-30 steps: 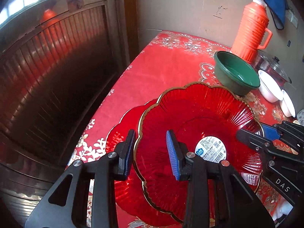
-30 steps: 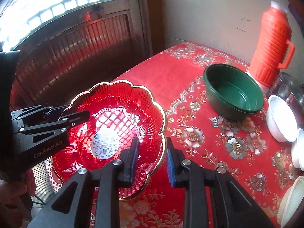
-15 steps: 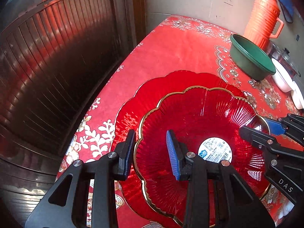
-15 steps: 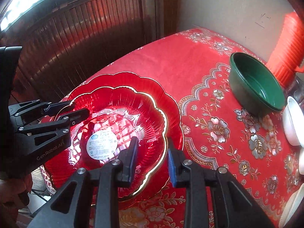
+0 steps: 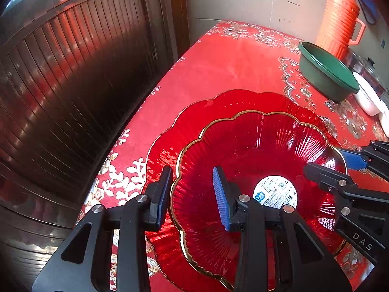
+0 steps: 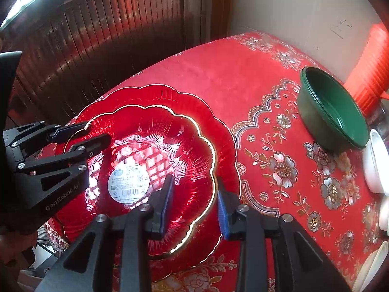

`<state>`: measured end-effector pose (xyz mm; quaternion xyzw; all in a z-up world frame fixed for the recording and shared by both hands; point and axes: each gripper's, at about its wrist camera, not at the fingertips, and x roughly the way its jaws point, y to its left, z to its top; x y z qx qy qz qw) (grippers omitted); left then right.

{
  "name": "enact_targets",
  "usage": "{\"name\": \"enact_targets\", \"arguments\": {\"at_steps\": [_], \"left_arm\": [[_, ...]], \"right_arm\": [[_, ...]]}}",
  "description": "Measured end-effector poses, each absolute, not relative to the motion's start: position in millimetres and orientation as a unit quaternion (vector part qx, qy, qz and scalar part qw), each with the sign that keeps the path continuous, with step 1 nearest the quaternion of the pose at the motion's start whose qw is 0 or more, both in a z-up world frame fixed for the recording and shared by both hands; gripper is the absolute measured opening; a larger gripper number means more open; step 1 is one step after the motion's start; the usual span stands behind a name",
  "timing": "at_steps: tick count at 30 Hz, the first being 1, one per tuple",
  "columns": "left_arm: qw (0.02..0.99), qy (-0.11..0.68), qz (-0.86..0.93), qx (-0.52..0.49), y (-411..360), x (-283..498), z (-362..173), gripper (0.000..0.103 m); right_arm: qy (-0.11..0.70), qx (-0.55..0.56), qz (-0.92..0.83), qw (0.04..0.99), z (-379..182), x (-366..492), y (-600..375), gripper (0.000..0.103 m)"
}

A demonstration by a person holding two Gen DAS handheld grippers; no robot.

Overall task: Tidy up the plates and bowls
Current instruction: 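Carry the small red plate onto the stacked wedding plates and release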

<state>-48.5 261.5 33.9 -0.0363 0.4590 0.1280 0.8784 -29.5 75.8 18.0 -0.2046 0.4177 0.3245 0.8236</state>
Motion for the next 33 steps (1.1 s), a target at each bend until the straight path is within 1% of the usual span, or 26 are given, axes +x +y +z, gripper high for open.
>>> {"name": "enact_targets", "arguments": {"at_steps": [2,3,5,12,13,16,23,25,26,28,29,30,33], "left_arm": [[0.88,0.456,0.128,-0.039,261.2,-50.0,33.8,0.034],[0.881,0.455,0.127,-0.04,261.1,-50.5,33.7,0.037],[0.882,0.452,0.123,-0.044,260.4,-51.8,33.8,0.039],[0.884,0.449,0.123,-0.047,258.7,-54.5,35.1,0.039],[0.883,0.45,0.124,-0.046,257.8,-54.7,35.0,0.039],[0.883,0.451,0.126,-0.044,256.6,-54.8,34.6,0.04],[0.883,0.449,0.126,-0.048,256.2,-54.7,37.0,0.04],[0.886,0.443,0.126,-0.048,253.4,-55.3,40.4,0.04],[0.887,0.442,0.124,-0.047,251.4,-55.2,42.0,0.041],[0.889,0.438,0.121,-0.047,247.5,-55.2,44.3,0.05],[0.891,0.436,0.12,-0.046,245.4,-55.4,45.5,0.057],[0.893,0.432,0.12,-0.046,243.8,-55.8,46.9,0.059],[0.896,0.425,0.122,-0.049,240.2,-55.9,51.7,0.059]], "right_arm": [[0.417,-0.206,0.325,0.823,17.4,-29.5,76.0,0.033],[0.415,-0.209,0.325,0.824,17.1,-29.8,76.4,0.033],[0.413,-0.213,0.325,0.824,17.0,-31.3,76.9,0.033],[0.414,-0.22,0.33,0.82,18.7,-37.3,74.8,0.034],[0.412,-0.223,0.33,0.82,19.1,-38.0,75.1,0.035],[0.402,-0.244,0.321,0.822,19.8,-43.9,77.4,0.044],[0.402,-0.238,0.326,0.822,21.4,-46.7,75.2,0.046],[0.4,-0.23,0.328,0.824,24.7,-47.7,72.0,0.049],[0.4,-0.225,0.33,0.825,26.2,-48.3,70.3,0.053],[0.406,-0.209,0.343,0.821,27.9,-47.9,68.4,0.06],[0.408,-0.204,0.346,0.82,28.2,-47.8,67.6,0.06],[0.408,-0.202,0.346,0.82,28.5,-48.3,67.1,0.06],[0.405,-0.2,0.346,0.823,30.7,-50.1,64.6,0.061]]}}
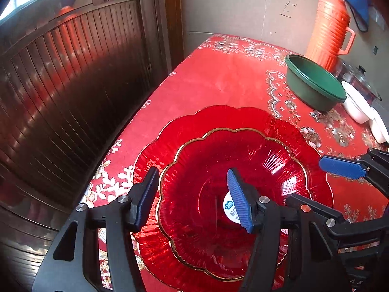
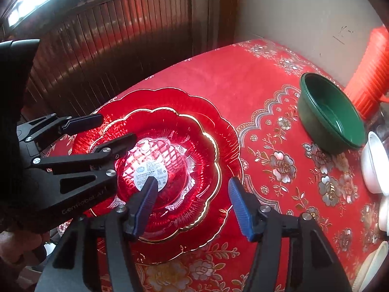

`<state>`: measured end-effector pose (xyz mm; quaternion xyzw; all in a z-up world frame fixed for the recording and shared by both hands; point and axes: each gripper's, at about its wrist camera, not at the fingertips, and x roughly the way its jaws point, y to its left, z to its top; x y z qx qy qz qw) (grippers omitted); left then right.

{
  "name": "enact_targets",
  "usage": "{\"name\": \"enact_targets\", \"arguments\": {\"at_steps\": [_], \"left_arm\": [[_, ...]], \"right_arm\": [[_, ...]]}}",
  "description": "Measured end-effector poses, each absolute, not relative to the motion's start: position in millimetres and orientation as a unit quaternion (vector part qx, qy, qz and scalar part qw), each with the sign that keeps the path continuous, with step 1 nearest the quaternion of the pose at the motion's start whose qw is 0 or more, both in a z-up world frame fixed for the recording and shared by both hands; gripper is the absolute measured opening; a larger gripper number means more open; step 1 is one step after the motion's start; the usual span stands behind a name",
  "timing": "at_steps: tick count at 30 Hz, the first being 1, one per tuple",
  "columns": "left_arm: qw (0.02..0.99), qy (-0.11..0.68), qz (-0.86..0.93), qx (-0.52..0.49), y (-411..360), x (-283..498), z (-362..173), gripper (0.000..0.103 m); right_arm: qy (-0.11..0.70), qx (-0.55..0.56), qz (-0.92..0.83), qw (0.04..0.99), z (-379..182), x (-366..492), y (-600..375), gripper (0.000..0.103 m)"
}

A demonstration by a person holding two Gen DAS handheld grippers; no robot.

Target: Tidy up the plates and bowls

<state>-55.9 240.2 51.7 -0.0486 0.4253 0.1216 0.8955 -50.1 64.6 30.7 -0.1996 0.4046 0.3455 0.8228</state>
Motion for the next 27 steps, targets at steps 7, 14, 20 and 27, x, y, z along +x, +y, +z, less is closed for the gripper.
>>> {"name": "enact_targets", "arguments": {"at_steps": [7,14,20,27], "left_arm": [[0.901,0.415,0.11,-0.057,228.1,-51.5,63.2,0.059],[0.908,0.407,0.079,-0.052,196.6,-40.5,75.8,0.059],[0.913,0.404,0.05,-0.036,161.6,-25.1,84.5,0.059],[0.915,0.402,0.02,-0.021,124.6,-5.2,94.0,0.059]], "right_arm": [[0.402,-0.161,0.344,0.833,42.5,-42.9,42.6,0.079],[0.401,-0.121,0.331,0.846,54.7,-33.9,8.5,0.08],[0.407,-0.088,0.305,0.856,57.9,-23.7,-28.3,0.08],[0.409,-0.061,0.271,0.87,66.2,-9.4,-73.3,0.08]]}}
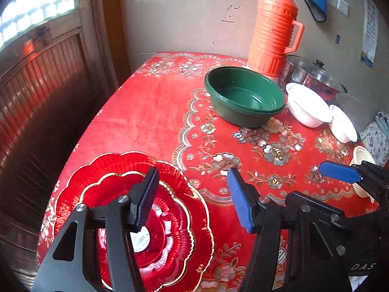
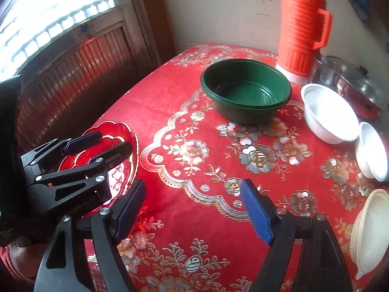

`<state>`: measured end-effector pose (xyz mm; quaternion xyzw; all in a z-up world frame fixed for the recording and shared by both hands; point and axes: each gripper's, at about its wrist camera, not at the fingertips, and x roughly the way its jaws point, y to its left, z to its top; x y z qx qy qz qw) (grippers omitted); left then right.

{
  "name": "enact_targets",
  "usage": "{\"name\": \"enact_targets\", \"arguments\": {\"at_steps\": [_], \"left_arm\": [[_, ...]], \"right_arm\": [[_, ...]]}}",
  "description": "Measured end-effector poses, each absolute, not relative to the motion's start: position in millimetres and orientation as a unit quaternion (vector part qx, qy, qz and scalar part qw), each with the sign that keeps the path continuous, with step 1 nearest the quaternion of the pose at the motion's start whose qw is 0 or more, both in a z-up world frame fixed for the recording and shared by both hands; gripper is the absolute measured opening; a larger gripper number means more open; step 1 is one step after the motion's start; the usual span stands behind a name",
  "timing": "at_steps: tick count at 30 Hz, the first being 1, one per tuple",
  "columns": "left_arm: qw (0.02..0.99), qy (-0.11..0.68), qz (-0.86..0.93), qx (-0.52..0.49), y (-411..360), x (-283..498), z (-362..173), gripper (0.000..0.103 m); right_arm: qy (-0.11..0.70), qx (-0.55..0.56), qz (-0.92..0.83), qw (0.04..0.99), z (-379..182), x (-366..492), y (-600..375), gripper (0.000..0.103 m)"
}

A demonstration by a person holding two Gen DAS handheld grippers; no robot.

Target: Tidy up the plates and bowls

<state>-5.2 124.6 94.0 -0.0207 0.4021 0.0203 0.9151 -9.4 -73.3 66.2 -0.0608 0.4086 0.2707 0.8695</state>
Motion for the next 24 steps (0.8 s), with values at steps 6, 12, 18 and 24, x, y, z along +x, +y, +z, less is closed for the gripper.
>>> {"name": "enact_targets", "arguments": {"at_steps": [6,12,18,24], "left_arm": [[0.917,0.399,0.005,-0.009,99.1,13.8,100.2,0.059],[0.916,0.401,0.0,0.003,82.2,32.7,101.1,0.059],[0.914,0.405,0.001,0.008,77.8,55.1,100.6,0.059],[0.908,0.419,0.001,0.005,78.0,76.8,95.8,0.059]], "right_arm": [[0.411,-0.029,0.247,0.877,70.0,5.6,-108.2,0.08],[0.411,-0.011,0.234,0.881,72.8,21.9,-129.5,0.08],[0.415,0.001,0.223,0.882,73.5,42.2,-141.8,0.08],[0.419,0.01,0.218,0.881,73.5,64.2,-145.9,0.08]]}}
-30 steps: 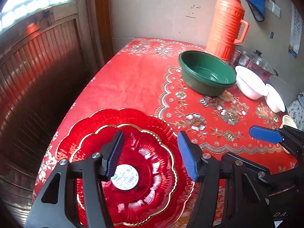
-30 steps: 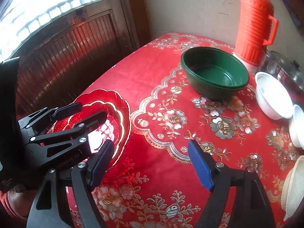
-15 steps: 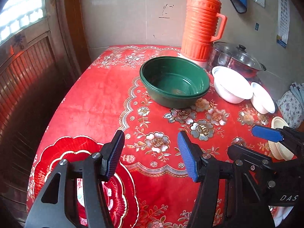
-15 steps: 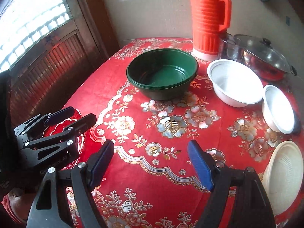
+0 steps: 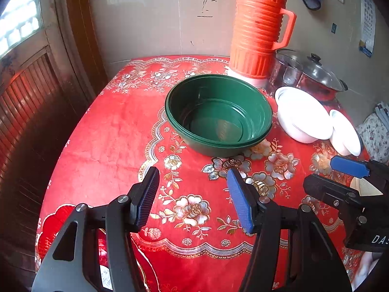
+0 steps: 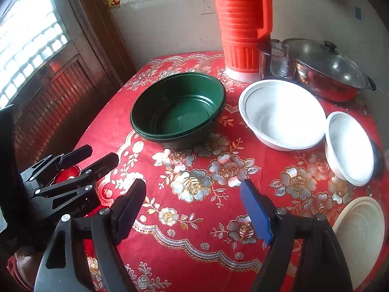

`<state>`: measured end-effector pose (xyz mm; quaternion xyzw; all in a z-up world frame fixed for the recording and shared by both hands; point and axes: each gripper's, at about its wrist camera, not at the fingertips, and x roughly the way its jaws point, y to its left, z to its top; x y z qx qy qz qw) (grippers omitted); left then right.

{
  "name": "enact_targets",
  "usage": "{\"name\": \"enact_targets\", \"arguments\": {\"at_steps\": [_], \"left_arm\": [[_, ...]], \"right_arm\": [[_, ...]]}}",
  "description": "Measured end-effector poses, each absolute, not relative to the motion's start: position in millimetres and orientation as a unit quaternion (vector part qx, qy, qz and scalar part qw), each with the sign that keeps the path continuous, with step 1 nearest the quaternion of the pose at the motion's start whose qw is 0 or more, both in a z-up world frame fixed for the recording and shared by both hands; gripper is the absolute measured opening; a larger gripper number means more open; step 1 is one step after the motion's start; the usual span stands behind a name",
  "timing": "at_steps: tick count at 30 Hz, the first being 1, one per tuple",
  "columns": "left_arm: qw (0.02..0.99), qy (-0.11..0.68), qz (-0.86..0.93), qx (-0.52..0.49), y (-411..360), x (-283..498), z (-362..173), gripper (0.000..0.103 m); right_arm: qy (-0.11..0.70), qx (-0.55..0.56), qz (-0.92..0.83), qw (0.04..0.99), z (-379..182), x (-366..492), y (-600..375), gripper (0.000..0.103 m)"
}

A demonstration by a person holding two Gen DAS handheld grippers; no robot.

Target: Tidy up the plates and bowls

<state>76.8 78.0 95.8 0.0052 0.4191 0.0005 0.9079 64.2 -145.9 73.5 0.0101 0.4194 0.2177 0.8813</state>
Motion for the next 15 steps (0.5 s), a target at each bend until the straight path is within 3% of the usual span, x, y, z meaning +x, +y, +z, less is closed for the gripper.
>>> {"name": "enact_targets", "arguments": {"at_steps": [15], "left_arm": [[0.886,0.463,0.009,-0.031,102.1,145.9,87.4,0.059]], "right_arm": [[0.439,0.049,0.213,0.871,68.7,122.4,-141.8,0.08]]}}
